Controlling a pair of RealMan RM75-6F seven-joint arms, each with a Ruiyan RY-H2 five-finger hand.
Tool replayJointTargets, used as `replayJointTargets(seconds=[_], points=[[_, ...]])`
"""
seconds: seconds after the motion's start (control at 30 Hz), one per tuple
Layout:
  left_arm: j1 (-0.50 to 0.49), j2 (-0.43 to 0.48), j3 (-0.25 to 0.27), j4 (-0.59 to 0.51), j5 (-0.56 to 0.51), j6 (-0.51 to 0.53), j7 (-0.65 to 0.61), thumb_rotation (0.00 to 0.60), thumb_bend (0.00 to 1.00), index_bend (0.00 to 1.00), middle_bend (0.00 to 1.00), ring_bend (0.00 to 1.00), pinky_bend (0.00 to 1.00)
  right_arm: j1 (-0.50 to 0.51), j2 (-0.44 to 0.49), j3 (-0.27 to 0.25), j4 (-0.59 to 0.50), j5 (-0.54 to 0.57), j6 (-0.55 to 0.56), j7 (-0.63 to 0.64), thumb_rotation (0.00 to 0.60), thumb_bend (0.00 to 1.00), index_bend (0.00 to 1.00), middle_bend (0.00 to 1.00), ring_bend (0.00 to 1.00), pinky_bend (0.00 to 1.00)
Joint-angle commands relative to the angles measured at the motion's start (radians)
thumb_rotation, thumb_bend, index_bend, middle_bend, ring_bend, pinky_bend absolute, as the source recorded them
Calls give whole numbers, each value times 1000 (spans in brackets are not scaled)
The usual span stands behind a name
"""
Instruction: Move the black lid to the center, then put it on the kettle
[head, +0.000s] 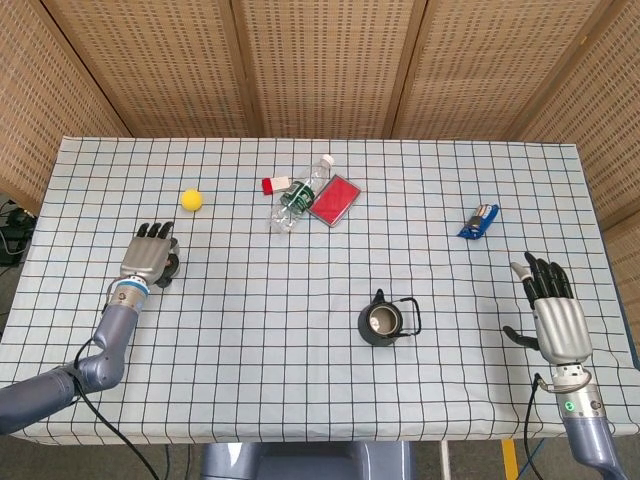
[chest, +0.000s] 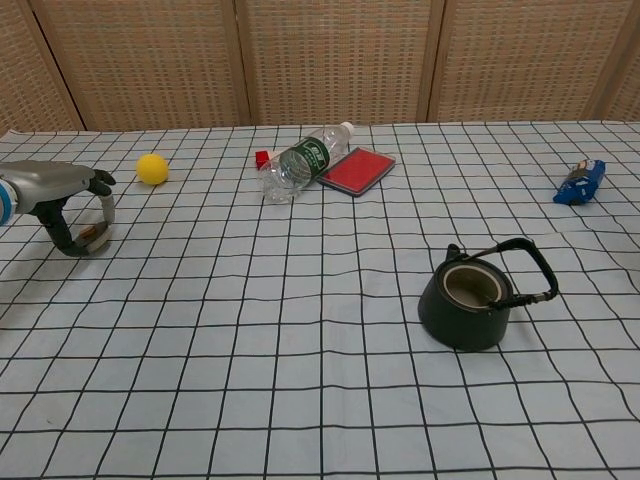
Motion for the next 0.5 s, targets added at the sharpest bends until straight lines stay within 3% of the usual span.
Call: replayJointTargets(seconds=[0.03, 0.5], points=[[-3, 15, -4, -30, 15, 14, -4, 600, 275, 410, 0, 0, 0, 0, 1, 0, -1, 0, 1, 1, 600, 169, 128, 0, 0, 0], [-65, 31, -19, -208, 41, 86, 77, 600, 277, 418, 0, 0, 0, -2, 12, 5, -7, 2, 3, 22, 600, 169, 125, 0, 0, 0]])
